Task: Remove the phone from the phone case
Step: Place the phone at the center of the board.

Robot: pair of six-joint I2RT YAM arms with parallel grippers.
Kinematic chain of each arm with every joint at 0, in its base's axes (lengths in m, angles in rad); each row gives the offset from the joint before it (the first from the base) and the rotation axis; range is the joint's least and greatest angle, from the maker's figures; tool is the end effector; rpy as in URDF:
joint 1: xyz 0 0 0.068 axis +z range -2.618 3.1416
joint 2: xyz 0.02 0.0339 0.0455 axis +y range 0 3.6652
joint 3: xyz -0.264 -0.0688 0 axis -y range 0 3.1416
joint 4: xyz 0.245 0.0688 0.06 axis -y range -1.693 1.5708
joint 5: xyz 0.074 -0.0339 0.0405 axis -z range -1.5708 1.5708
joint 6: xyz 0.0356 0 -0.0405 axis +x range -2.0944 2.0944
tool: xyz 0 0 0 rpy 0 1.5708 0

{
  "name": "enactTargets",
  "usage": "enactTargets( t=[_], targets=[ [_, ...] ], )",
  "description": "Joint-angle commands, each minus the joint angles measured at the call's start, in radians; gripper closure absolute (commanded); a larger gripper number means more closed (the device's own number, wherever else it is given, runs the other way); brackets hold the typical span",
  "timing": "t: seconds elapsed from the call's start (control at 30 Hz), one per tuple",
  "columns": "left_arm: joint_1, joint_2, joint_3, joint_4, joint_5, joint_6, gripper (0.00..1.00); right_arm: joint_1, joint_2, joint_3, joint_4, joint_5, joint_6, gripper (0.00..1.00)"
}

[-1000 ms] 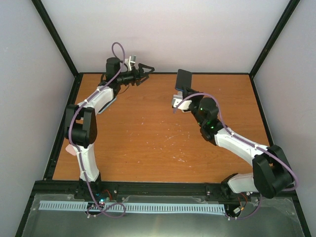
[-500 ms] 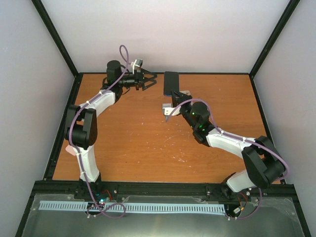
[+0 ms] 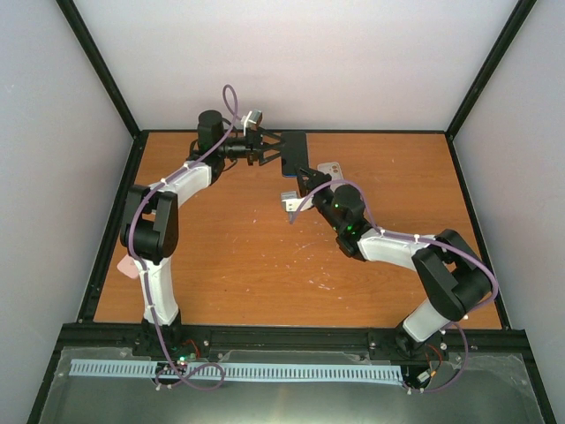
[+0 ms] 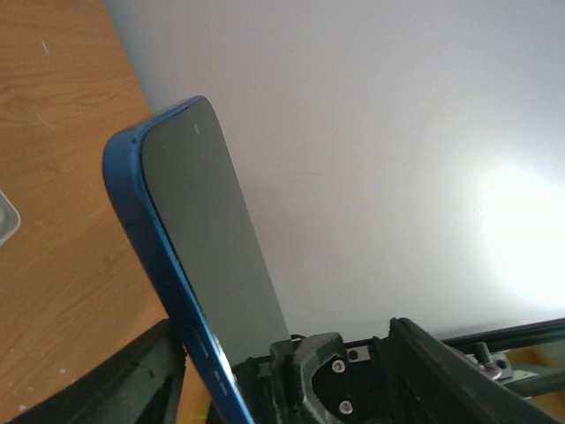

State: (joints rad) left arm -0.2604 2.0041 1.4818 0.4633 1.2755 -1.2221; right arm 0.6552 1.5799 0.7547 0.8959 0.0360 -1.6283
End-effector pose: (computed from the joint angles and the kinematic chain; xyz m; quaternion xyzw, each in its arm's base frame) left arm 0.4331 -0.1507 0.2779 0.0917 0.7072 -0.6917 0.1140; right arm 0.2720 0.2074 0.2459 -0.6143 0.2955 -0.3529 0.6409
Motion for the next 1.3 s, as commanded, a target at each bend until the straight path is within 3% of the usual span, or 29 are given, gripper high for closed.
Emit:
enactTargets(
  t=[0.0,0.2,0.4,0.57,0.73,0.8,0.9,1.0,1.1,1.27],
  targets=[
    [-0.008,0.012,0.030,0.011,0.004,-0.020,0.47,0.015,0.015,0.034,0.165,-0.043,-0.060,0.97],
    [-0.008,0.016,0.011,0.053,-0.006,-0.068,0.69,0.017,0.047,0.017,0.239,-0.052,-0.097,0.95],
    [-0.008,0.006,0.017,0.047,-0.026,-0.061,0.84,0.018,0.041,0.005,0.254,-0.054,-0.100,0.89],
    [-0.006,-0.003,0.034,0.047,-0.038,-0.052,0.93,0.018,0.022,-0.020,0.262,-0.054,-0.090,0.61],
    [0.016,-0.023,0.067,0.048,-0.061,-0.022,0.97,0.018,-0.030,-0.096,0.236,-0.037,-0.056,0.09],
    [0.027,-0.029,0.097,0.026,-0.071,0.021,0.97,0.018,-0.072,-0.139,0.183,-0.020,-0.020,0.04],
    [0.041,-0.044,0.125,-0.010,-0.097,0.115,0.98,0.017,-0.162,-0.157,-0.003,0.020,0.098,0.00],
    [0.050,-0.073,0.105,-0.002,-0.120,0.211,0.98,0.007,-0.262,-0.080,-0.361,0.032,0.332,0.00],
    [0.053,-0.117,0.062,0.028,-0.150,0.294,0.99,-0.040,-0.331,0.095,-0.732,-0.095,0.590,0.01],
    [0.053,-0.160,-0.030,0.170,-0.153,0.318,0.99,-0.126,-0.334,0.312,-1.111,-0.364,0.905,0.05]
  ],
)
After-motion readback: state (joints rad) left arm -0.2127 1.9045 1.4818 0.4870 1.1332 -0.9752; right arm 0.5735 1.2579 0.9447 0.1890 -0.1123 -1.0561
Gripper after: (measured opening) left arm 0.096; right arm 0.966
